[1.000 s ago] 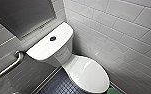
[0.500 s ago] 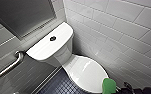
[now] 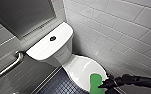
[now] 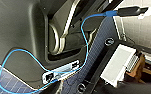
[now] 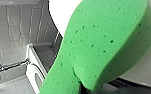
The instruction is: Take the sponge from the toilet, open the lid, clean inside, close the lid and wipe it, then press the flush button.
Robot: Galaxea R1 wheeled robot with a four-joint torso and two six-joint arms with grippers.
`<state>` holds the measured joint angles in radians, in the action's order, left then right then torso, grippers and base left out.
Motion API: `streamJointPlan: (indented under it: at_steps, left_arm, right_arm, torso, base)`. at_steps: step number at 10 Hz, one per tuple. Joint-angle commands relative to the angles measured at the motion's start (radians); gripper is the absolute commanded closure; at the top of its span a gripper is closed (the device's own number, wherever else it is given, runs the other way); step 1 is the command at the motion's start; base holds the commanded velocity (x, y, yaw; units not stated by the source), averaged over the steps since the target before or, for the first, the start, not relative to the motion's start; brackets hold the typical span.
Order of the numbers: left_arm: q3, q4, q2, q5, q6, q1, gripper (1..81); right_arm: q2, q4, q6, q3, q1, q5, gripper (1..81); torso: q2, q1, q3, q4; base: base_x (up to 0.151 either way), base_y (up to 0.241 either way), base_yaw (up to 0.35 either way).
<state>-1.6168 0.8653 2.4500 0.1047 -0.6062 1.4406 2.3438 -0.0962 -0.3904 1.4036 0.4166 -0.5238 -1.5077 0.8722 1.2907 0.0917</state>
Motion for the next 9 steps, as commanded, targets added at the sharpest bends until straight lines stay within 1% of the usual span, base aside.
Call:
streamJointPlan:
  at_steps: [1, 2, 4, 5, 6, 7, 8, 9]
  left_arm:
    - [-0.021, 0.008, 0.006, 0.053, -0.001, 0.028, 1.0]
    - [-0.037, 0.008, 0.017, 0.052, -0.001, 0.028, 1.0]
    - [-0.049, 0.009, 0.04, 0.053, -0.001, 0.028, 1.0]
    - [-0.051, 0.011, 0.046, 0.053, -0.001, 0.028, 1.0]
    - [-0.055, 0.009, 0.048, 0.053, -0.001, 0.028, 1.0]
    - [-0.064, 0.009, 0.054, 0.053, -0.001, 0.028, 1.0]
    - [-0.072, 0.009, 0.06, 0.053, -0.001, 0.028, 1.0]
    - [-0.077, 0.009, 0.063, 0.053, -0.001, 0.028, 1.0]
  right_arm:
    - [0.247, 0.004, -0.042, 0.303, -0.256, -0.26, 81.1]
    - [0.365, 0.035, -0.045, 0.421, -0.261, -0.3, 81.1]
    - [0.567, 0.09, -0.042, 0.686, -0.267, -0.314, 81.1]
    - [0.657, 0.099, -0.034, 0.801, -0.278, -0.331, 81.1]
    - [0.718, 0.119, -0.036, 0.857, -0.284, -0.331, 81.1]
    - [0.749, 0.131, -0.051, 0.897, -0.29, -0.312, 81.1]
    - [0.758, 0.133, -0.103, 0.937, -0.296, -0.298, 81.1]
    - [0.752, 0.139, -0.16, 0.975, -0.298, -0.247, 81.1]
  torso:
    - [0.0, 0.0, 0.0, 0.0]
    - [0.0, 0.0, 0.0, 0.0]
    - [0.0, 0.0, 0.0, 0.0]
    - [0.0, 0.0, 0.0, 0.0]
    - [0.0, 0.0, 0.0, 0.0]
    - [0.0, 0.0, 0.0, 0.0]
    - [0.0, 0.0, 0.0, 0.0]
    - [0.0, 0.0, 0.0, 0.0]
  base:
    - [0.0, 0.0, 0.0]
    - [0.0, 0.0, 0.0]
    - [0.0, 0.0, 0.0]
    - [0.0, 0.0, 0.0]
    - [0.0, 0.0, 0.0]
    - [0.0, 0.0, 0.0]
    - [0.0, 0.0, 0.0]
    - [0.0, 0.0, 0.0]
